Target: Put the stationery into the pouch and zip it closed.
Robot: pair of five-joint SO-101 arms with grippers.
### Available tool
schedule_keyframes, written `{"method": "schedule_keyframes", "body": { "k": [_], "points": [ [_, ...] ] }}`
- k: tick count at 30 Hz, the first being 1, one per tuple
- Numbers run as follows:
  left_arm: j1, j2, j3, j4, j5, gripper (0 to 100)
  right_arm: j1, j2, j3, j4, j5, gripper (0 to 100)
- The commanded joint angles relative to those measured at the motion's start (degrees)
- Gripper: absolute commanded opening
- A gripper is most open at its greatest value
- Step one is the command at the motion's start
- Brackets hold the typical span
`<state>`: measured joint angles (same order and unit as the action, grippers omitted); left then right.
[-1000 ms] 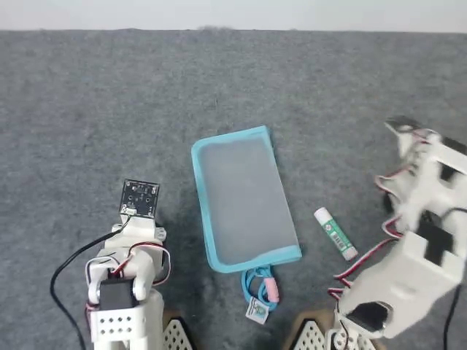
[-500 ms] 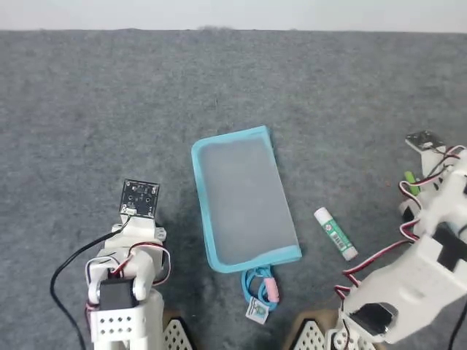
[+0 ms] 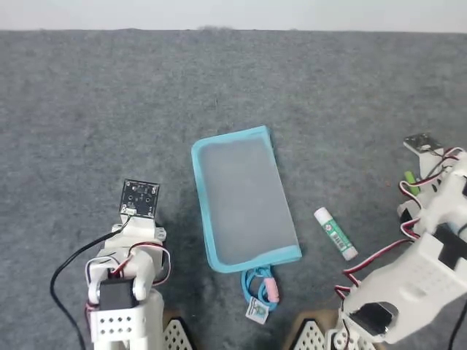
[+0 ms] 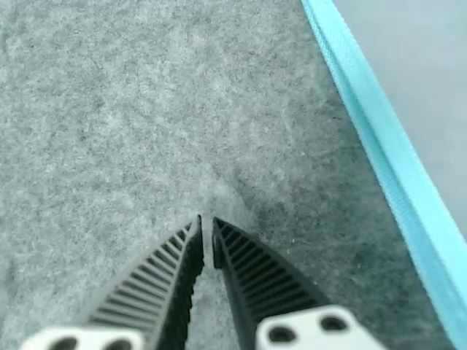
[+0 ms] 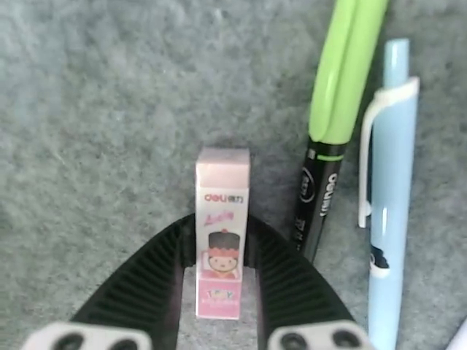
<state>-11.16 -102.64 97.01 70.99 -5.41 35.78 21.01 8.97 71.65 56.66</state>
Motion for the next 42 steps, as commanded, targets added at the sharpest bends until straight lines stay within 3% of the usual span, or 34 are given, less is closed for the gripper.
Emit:
{"method": "schedule_keyframes", "body": {
  "k": [1,8,17,21,26,37,42],
  "points": [
    [-0.4,0.3,-0.3,0.3,-0.7,2,0.5,-3.6,0.4,0.0,1.1,3.2],
    [-0.4,0.3,-0.3,0.3,-0.7,2,0.7,-9.2,4.1,-0.4,1.1,11.7],
    [-0.4,0.3,-0.3,0.3,-0.7,2,0.4,-15.7,4.6,0.2,0.9,11.6],
    [-0.4,0.3,-0.3,0.3,-0.7,2,-0.7,-20.8,4.7,3.8,-3.2,11.5],
    [-0.4,0.3,-0.3,0.3,-0.7,2,-8.0,-30.0,10.3,6.5,-7.3,11.5],
    [-0.4,0.3,-0.3,0.3,-0.7,2,-33.3,-56.0,38.9,4.6,-17.1,11.7],
    [-0.4,0.3,-0.3,0.3,-0.7,2,-37.2,-55.4,41.9,1.5,-20.7,11.9]
  ]
}}
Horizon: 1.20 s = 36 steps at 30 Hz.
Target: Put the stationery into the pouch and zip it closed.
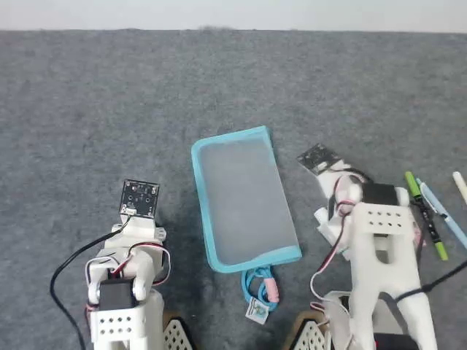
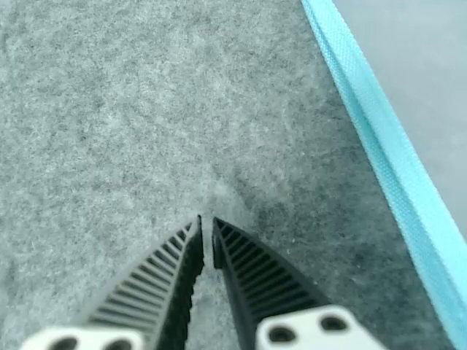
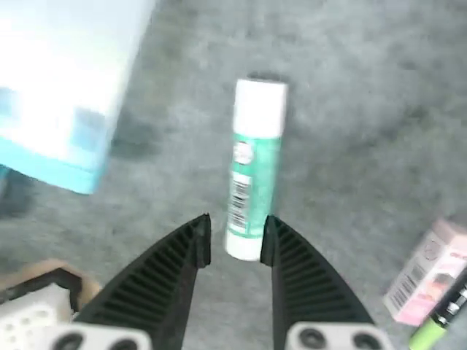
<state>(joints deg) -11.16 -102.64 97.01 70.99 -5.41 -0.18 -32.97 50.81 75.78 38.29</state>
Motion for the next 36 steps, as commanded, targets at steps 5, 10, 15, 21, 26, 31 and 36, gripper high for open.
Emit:
{"method": "schedule_keyframes", "body": {
  "k": [5,10,15,21,26,31,36],
  "points": [
    [-0.4,0.3,-0.3,0.3,-0.7,2,-1.3,6.3,0.2,-8.1,-3.0,12.0],
    [-0.4,0.3,-0.3,0.3,-0.7,2,-1.1,16.6,-0.1,-15.1,-3.0,11.8],
    [-0.4,0.3,-0.3,0.3,-0.7,2,0.4,23.5,-0.4,-21.2,-2.9,11.5],
    [-0.4,0.3,-0.3,0.3,-0.7,2,8.1,27.1,-7.6,-20.7,-2.9,1.7],
    [-0.4,0.3,-0.3,0.3,-0.7,2,16.7,29.7,-15.9,-20.6,-1.9,0.7],
    [-0.4,0.3,-0.3,0.3,-0.7,2,22.0,34.5,-22.1,-20.6,2.7,0.7],
    [-0.4,0.3,-0.3,0.3,-0.7,2,25.0,42.0,-27.4,-20.6,5.2,0.9]
  ]
}}
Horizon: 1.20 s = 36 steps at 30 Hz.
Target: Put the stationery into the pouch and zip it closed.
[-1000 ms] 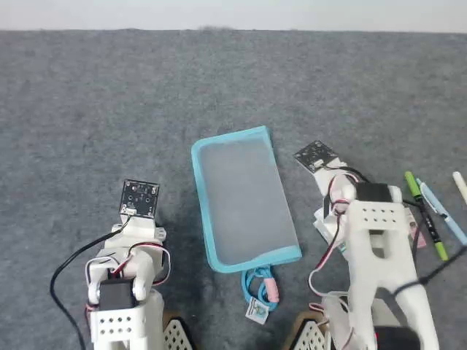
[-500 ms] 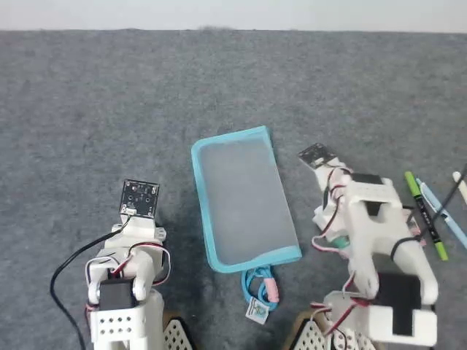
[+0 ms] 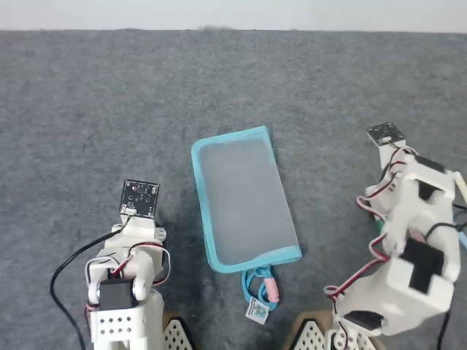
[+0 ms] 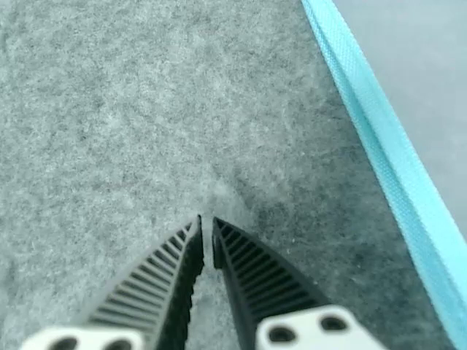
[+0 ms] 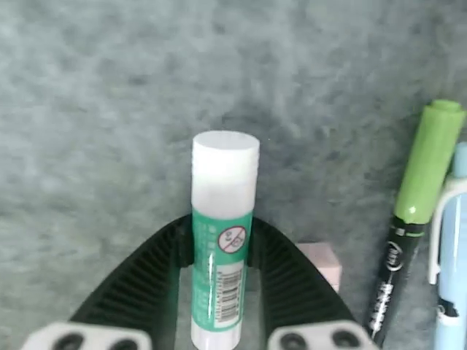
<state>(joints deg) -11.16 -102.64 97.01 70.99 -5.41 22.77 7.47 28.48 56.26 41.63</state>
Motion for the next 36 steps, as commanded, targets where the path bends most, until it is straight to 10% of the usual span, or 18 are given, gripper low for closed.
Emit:
{"method": "schedule_keyframes", "body": {
  "k": [1,10,18,29,36],
  "points": [
    [-0.4,0.3,-0.3,0.3,-0.7,2,2.6,2.9,-6.2,-1.1,1.9,0.9],
    [-0.4,0.3,-0.3,0.3,-0.7,2,4.2,4.7,-12.6,7.3,1.7,19.0],
    [-0.4,0.3,-0.3,0.3,-0.7,2,1.7,-11.5,-10.7,11.6,-4.5,14.4],
    [-0.4,0.3,-0.3,0.3,-0.7,2,-16.2,-51.0,21.2,15.7,-4.3,14.0],
    [-0.4,0.3,-0.3,0.3,-0.7,2,-14.9,-65.4,35.4,15.3,-1.8,14.0]
  ]
}}
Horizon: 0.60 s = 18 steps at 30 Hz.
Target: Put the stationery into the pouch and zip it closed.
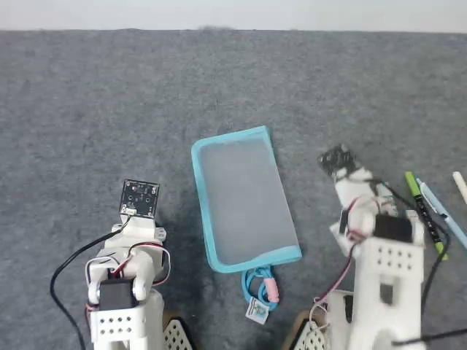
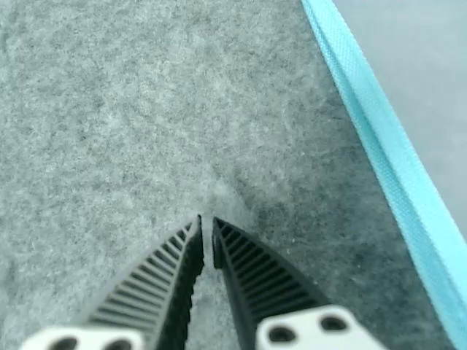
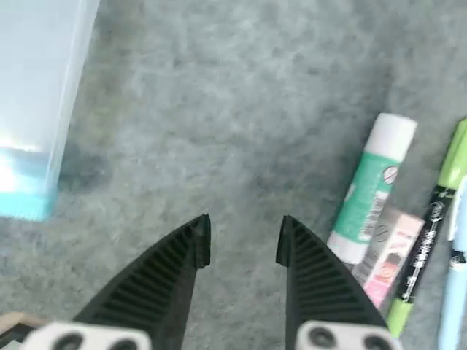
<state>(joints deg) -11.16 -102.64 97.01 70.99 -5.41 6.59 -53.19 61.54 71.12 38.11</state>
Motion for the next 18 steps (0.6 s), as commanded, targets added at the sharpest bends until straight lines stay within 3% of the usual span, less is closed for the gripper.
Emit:
{"method": "schedule_keyframes", "body": {
  "k": [1,5,12,18],
  "points": [
    [-0.4,0.3,-0.3,0.3,-0.7,2,2.1,-5.2,3.3,0.5,1.8,14.0],
    [-0.4,0.3,-0.3,0.3,-0.7,2,3.0,-5.5,5.5,1.1,5.3,14.0],
    [-0.4,0.3,-0.3,0.3,-0.7,2,-6.4,-6.0,10.5,1.1,6.9,13.6],
    [-0.4,0.3,-0.3,0.3,-0.7,2,-13.5,-5.9,10.5,1.1,6.9,2.4]
  ]
}}
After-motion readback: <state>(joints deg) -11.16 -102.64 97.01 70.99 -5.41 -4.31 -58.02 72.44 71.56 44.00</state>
